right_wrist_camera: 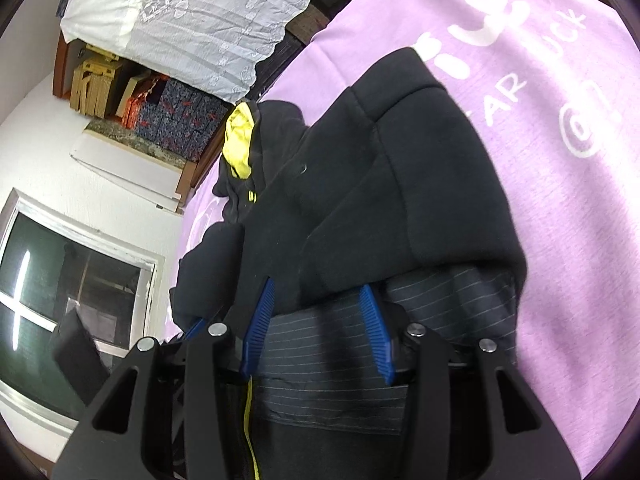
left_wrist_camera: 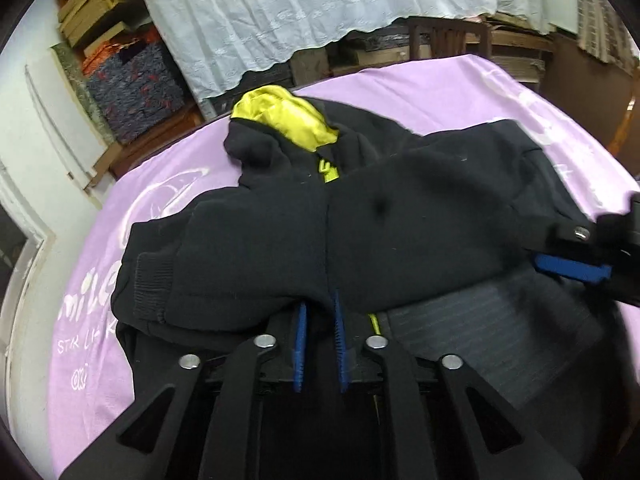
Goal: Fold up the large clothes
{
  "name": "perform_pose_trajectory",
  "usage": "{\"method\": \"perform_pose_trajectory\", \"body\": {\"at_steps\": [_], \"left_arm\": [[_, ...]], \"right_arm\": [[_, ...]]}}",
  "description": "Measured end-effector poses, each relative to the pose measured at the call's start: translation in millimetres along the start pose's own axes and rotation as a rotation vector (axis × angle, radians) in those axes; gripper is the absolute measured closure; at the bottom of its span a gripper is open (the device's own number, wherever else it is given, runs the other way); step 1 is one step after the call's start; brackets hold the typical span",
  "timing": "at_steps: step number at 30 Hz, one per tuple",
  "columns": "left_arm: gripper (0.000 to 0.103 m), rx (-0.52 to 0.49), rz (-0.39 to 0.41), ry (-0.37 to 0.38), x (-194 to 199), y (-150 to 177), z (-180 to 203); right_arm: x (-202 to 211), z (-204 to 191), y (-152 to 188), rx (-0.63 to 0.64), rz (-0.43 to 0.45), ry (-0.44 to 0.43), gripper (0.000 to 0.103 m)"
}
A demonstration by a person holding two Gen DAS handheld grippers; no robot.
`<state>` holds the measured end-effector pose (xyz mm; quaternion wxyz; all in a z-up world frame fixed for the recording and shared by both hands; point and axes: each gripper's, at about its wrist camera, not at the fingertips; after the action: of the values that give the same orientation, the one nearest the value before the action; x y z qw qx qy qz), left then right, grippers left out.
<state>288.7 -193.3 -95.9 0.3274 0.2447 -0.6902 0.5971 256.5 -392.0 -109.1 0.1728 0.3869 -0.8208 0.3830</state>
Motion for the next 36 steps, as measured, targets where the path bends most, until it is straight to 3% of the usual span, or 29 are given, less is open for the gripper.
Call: {"method": "perform_pose_trajectory", "body": {"at_steps": [3, 7, 9, 13, 16, 22, 25, 28, 31, 34, 36], "left_arm": [[0.059, -0.023, 0.010, 0.038, 19.8, 2.9, -11.4], [0.042, -0.043, 0.089, -0.019, 48.8, 6.7, -43.2], [0.042, -0.001, 0.104, -0.047, 54.1, 2.1, -69.1], [0.042, 0.182, 0.098, -0.112, 45.5, -18.7, -139.7], [0.042, 0.270, 0.078, -0.115, 31.5, -27.9, -170.0], [0.042, 0.271, 0.054, -0.124, 0.8, -34.6, -179.6], [0.040, 0.237, 0.006, -0.149, -17.6, -21.2, -176.7], [0.040, 0.248, 0.011, -0.116, -21.7, -13.5, -182.7], [0.040, 0.270, 0.006, -0.082, -21.5, -12.6, -188.3], [0.039, 0.322, -0.013, -0.015, -22.8, -10.9, -200.8], [0.032, 0.375, -0.033, 0.030, -25.4, -9.7, -213.9]], "right_arm": [[0.4, 0.6, -0.3, 0.000, 0.004, 0.005, 0.059], [4.2, -6.7, 0.1, 0.033, 0.024, 0.021, 0.057], [7.3, -12.2, -0.3, 0.062, 0.041, 0.031, 0.057], [13.6, -27.3, 0.3, 0.147, 0.077, 0.071, 0.057], [13.8, -33.4, 1.6, 0.187, 0.081, 0.084, 0.057], [11.7, -34.8, 3.9, 0.213, 0.071, 0.100, 0.057], [2.3, -22.6, 5.2, 0.159, 0.013, 0.114, 0.057], [1.4, -8.1, 4.5, 0.097, 0.001, 0.075, 0.061], [1.7, -11.3, 5.9, 0.128, 0.004, 0.092, 0.061], [8.2, -39.0, 11.0, 0.307, 0.018, 0.220, 0.057], [15.6, -60.2, 19.5, 0.428, 0.024, 0.241, 0.051]]}}
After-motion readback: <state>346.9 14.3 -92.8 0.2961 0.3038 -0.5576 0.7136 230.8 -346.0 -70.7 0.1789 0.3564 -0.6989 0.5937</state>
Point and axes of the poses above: each gripper's, at about its wrist camera, not at the fingertips, and x roughly against the way its jaws point, z to its right, y to its underside, and after that the axes turned 15 degrees about x, right-handed
